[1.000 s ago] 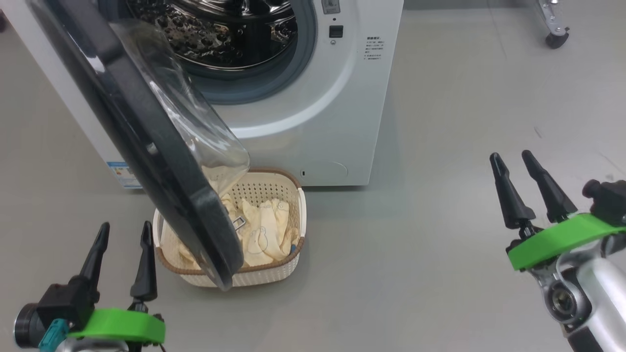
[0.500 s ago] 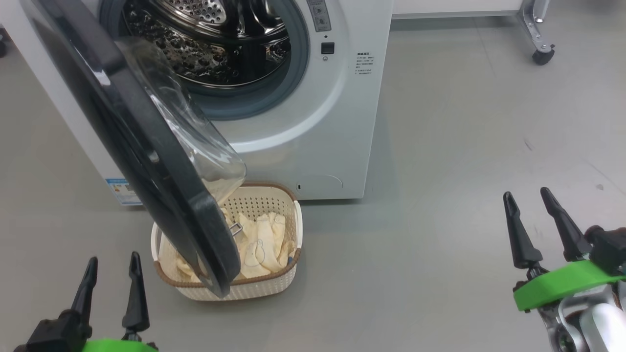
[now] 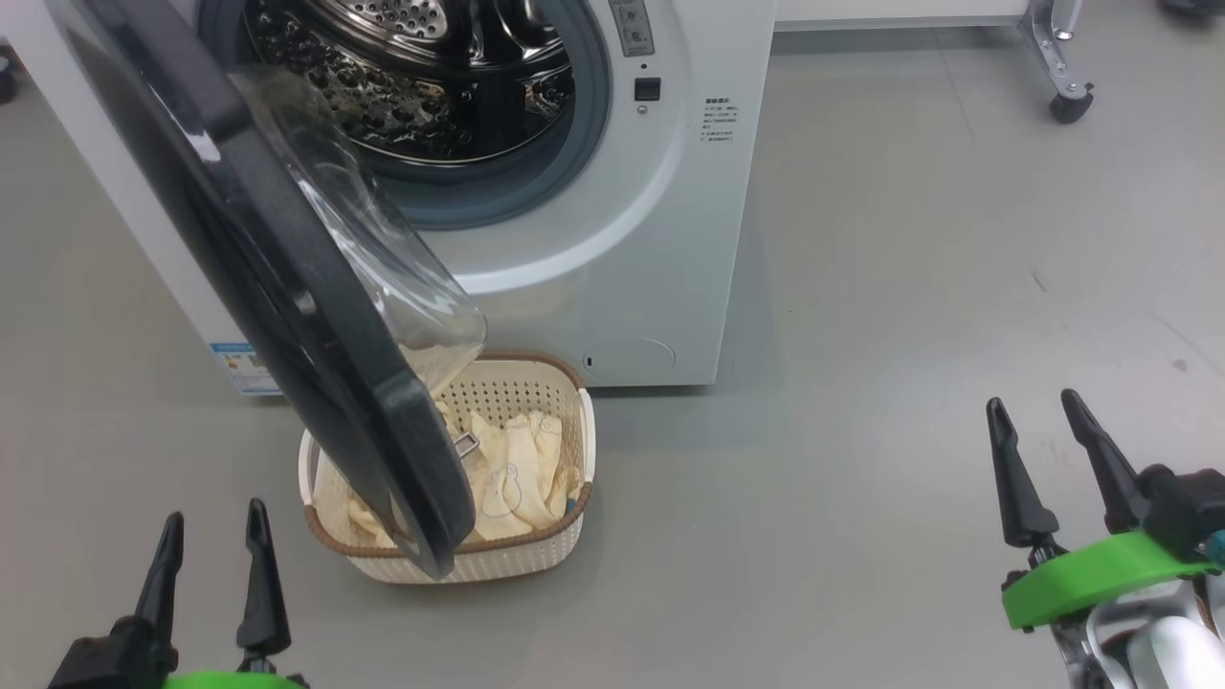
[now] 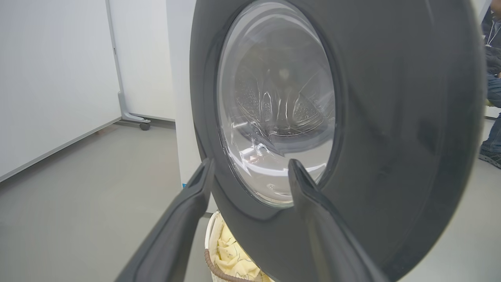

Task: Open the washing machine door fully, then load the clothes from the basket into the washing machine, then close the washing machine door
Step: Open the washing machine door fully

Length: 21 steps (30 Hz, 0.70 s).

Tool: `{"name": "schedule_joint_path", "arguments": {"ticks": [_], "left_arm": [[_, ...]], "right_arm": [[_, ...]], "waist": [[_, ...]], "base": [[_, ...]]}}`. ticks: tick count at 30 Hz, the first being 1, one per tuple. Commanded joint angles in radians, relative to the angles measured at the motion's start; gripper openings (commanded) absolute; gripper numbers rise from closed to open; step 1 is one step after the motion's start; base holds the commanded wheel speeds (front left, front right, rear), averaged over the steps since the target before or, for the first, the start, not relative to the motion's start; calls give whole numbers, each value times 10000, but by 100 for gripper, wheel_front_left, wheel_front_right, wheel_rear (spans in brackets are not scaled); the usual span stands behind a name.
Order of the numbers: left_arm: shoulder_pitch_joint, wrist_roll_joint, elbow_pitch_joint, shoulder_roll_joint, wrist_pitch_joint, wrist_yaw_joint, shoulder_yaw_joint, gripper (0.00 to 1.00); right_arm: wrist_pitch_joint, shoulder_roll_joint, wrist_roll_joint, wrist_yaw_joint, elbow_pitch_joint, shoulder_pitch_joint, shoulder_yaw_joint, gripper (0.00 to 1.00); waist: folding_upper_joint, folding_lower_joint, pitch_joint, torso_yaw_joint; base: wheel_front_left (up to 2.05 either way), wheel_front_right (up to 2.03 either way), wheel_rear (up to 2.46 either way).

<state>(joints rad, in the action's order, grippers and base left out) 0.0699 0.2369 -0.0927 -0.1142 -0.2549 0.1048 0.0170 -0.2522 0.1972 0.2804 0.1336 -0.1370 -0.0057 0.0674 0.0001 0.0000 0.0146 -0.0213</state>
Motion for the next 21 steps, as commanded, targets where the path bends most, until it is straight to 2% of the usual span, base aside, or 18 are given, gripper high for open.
{"name": "schedule_joint_path", "arguments": {"ticks": [1, 19, 20, 21], "left_arm": [[-271, -152, 371, -81, -69, -33, 398, 100], [-356, -222, 311, -23, -69, 39, 364, 100], [-365, -217, 309, -22, -69, 45, 363, 90], [-375, -215, 305, -22, -69, 52, 360, 48]], "right_arm": [[-95, 96, -89, -29, 251, -216, 76, 100], [-95, -62, -271, -29, -11, -245, 30, 100], [-95, -69, -275, -29, -16, -253, 17, 100], [-95, -78, -280, -29, -14, -261, -1, 100]], "waist": [[-1, 0, -8, 7], [-1, 0, 49, 161], [-1, 0, 55, 163], [-1, 0, 62, 166]], "base": [[0, 0, 0], [0, 0, 0], [0, 0, 0], [0, 0, 0]]}}
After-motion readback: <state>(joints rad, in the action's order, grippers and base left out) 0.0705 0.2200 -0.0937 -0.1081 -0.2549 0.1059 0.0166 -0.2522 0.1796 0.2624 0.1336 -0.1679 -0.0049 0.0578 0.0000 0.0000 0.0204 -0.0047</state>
